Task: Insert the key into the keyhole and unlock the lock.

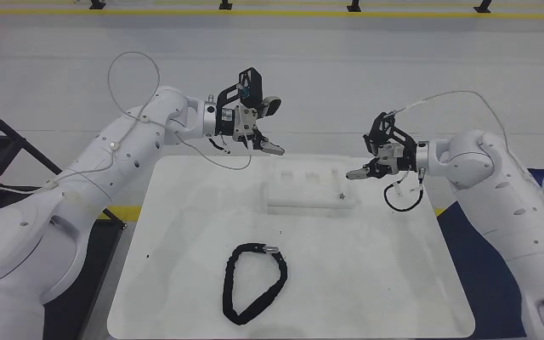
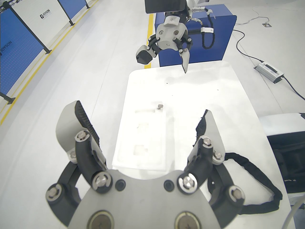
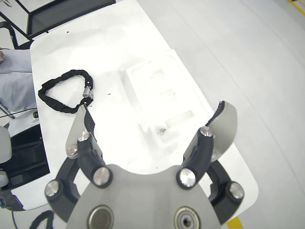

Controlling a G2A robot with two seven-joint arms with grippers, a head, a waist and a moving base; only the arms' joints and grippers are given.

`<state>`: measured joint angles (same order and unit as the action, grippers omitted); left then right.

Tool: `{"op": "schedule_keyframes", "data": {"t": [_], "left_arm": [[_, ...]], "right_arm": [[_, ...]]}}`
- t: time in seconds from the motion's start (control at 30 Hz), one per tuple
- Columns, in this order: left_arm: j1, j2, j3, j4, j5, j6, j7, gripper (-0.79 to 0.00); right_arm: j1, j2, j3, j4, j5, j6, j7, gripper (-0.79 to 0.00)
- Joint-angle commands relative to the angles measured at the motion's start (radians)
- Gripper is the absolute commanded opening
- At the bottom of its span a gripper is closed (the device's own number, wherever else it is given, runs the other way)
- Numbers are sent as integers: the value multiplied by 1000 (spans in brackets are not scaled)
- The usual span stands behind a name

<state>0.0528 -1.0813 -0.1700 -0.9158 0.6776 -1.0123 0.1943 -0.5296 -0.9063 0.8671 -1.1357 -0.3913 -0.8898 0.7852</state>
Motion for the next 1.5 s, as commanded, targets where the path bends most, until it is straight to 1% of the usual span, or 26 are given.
{"op": "schedule_keyframes", "data": {"t": [0.0,0.1,0.17,0.3,0.37,0.57,0.63,0.73,0.87,0.93,0.97,1.4,1.47], "left_arm": [[0,0,0,0,0,0,0,0],[0,0,0,0,0,0,0,0],[0,0,0,0,0,0,0,0],[0,0,0,0,0,0,0,0],[0,0,0,0,0,0,0,0],[0,0,0,0,0,0,0,0],[0,0,0,0,0,0,0,0],[0,0,0,0,0,0,0,0],[0,0,0,0,0,0,0,0],[0,0,0,0,0,0,0,0],[0,0,0,0,0,0,0,0],[0,0,0,0,0,0,0,0],[0,0,0,0,0,0,0,0]], "right_arm": [[4,-5,-12,31,12,29,16,0],[12,-18,-40,69,49,89,46,0],[26,-29,-64,89,37,165,83,0],[41,-54,-102,138,82,241,104,0],[46,-69,-118,176,132,275,120,0],[62,-124,-174,284,267,406,177,0],[72,-146,-202,304,284,449,209,0],[92,-178,-231,356,311,514,224,0],[111,-218,-261,424,337,552,226,0],[117,-236,-276,456,333,570,217,0],[124,-243,-290,473,305,584,213,0],[124,-243,-290,473,305,584,213,0],[116,-244,-292,461,291,593,198,0]]}}
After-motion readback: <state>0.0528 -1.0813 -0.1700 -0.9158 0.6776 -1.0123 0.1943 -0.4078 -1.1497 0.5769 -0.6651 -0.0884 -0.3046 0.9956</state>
